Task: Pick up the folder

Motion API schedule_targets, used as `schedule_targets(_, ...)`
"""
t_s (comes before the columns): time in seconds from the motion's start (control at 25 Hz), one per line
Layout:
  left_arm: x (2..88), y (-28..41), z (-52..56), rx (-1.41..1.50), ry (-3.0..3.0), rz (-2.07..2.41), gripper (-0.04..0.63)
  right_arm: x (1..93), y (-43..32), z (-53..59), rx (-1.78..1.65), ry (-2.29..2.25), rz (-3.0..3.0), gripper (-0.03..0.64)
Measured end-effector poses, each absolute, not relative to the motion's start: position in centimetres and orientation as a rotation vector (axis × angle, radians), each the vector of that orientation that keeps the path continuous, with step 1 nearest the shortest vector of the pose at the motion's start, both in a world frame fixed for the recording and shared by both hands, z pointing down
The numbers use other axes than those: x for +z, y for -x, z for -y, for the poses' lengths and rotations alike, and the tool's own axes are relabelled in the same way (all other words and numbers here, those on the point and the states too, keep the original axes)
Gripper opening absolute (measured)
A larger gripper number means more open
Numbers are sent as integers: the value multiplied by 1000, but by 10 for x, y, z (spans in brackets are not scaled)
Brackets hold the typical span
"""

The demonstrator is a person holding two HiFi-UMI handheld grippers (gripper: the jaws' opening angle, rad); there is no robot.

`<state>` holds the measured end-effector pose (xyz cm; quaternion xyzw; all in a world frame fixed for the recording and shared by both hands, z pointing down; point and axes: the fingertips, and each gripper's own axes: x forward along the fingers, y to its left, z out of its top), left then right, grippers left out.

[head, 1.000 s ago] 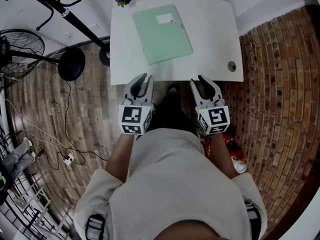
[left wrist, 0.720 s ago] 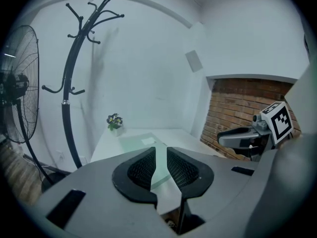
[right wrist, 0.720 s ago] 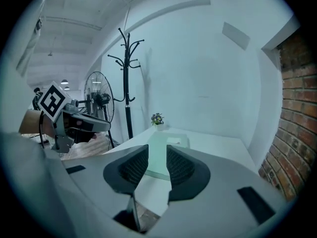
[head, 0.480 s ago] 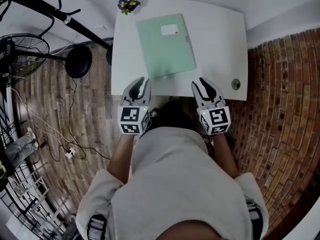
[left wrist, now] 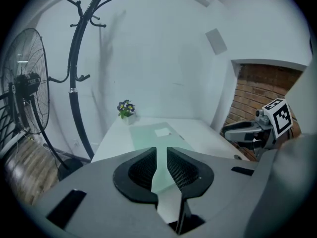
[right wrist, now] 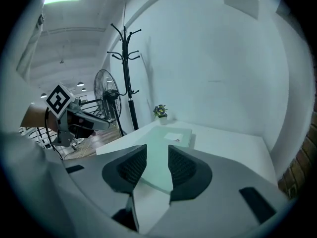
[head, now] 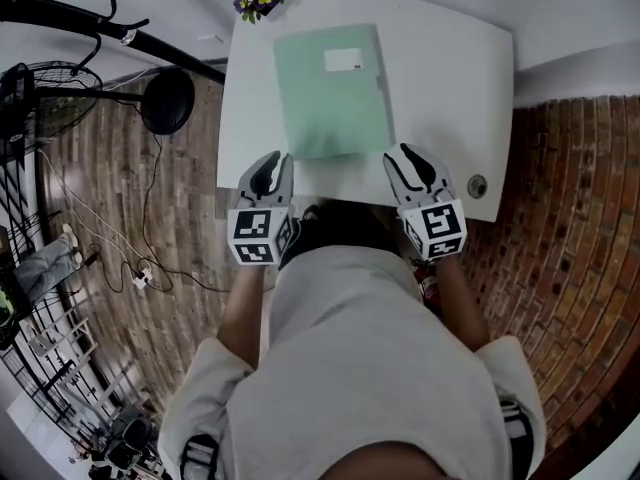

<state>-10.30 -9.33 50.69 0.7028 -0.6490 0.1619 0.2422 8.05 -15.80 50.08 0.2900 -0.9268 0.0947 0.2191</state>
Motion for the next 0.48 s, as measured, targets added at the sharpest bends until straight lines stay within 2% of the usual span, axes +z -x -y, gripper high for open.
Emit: schedule_targets(0.48,518,113,97,442,-1805,1830,64,517,-76,179,296,-732,2585,143)
